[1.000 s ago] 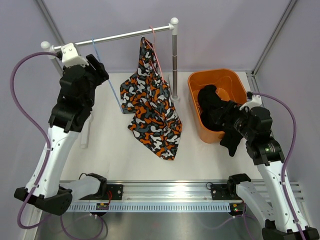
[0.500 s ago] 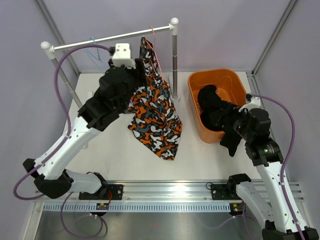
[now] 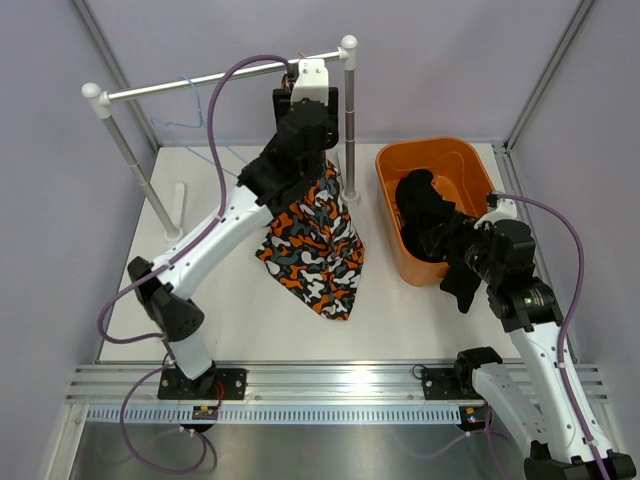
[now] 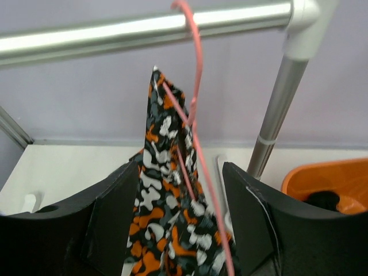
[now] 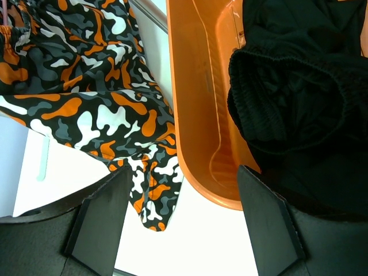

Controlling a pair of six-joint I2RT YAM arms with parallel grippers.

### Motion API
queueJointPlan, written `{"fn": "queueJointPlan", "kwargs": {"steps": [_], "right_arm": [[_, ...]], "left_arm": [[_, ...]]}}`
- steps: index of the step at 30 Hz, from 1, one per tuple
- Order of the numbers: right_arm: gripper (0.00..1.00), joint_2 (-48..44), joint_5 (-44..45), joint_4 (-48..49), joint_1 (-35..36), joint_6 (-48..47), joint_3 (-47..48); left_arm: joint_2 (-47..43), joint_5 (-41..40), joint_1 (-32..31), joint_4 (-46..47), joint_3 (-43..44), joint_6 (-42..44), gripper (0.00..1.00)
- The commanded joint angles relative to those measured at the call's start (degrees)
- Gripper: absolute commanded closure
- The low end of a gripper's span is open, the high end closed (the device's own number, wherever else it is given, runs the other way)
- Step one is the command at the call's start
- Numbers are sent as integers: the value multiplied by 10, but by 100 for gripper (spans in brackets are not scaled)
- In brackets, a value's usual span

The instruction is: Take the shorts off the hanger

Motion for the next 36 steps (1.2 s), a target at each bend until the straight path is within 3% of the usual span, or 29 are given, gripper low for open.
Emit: {"fn": "queueJointPlan", "kwargs": {"steps": [1,6,13,27,31,36], "right_arm": [[18,-6,8,-2,-3,-13,2],[17,0,5,0,-3,-17,2],[17,13,0,8,-3,-20,4],[17,28,-3,20,-3,-24,-3],[18,27,-3,20,-2,-25,-3],[17,25,0,19,-3,-28,-9]], "left_arm": [[56,-56,2,43,114,40,35],[129,-60,18,-9,201,29,36],[149,-36,55,-24,190,-24,39],[185,32,99,-37,217,-36,60],[182,37,101,-36,210,-37,70],[178,42,101,-38,211,-33,97]]}}
